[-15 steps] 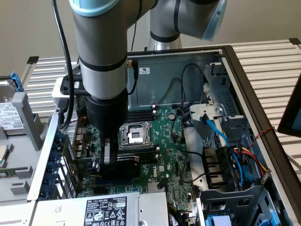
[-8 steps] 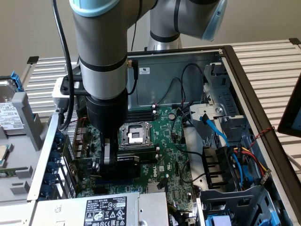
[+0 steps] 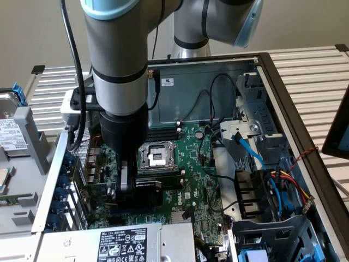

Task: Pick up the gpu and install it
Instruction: 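Insert the gpu into the slot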

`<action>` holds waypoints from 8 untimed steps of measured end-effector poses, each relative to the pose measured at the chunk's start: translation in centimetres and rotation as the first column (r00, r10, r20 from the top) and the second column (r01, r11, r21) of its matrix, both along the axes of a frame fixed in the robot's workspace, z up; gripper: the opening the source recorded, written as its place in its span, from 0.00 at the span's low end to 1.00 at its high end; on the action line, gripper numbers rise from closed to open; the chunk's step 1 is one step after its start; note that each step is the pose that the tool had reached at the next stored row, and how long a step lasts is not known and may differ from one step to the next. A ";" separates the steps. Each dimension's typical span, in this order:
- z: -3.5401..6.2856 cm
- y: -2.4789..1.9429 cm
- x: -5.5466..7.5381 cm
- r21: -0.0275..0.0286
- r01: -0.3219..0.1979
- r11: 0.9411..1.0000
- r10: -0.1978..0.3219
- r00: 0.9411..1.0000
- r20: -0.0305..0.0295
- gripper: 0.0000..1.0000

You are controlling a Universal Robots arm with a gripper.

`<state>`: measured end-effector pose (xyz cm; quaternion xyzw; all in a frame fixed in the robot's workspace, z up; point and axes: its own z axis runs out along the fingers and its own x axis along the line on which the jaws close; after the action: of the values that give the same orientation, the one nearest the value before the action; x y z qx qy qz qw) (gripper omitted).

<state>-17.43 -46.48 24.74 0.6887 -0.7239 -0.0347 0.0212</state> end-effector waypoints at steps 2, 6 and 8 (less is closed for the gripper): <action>-0.04 0.00 0.0 0.000 0.000 1.000 0.000 1.000 0.000 0.27; -0.09 0.00 0.0 0.000 0.001 1.000 -0.001 1.000 0.000 0.27; -0.14 0.00 0.0 0.000 0.001 1.000 -0.001 1.000 0.000 0.27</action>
<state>-17.43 -46.48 24.61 0.6883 -0.7243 -0.0347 0.0213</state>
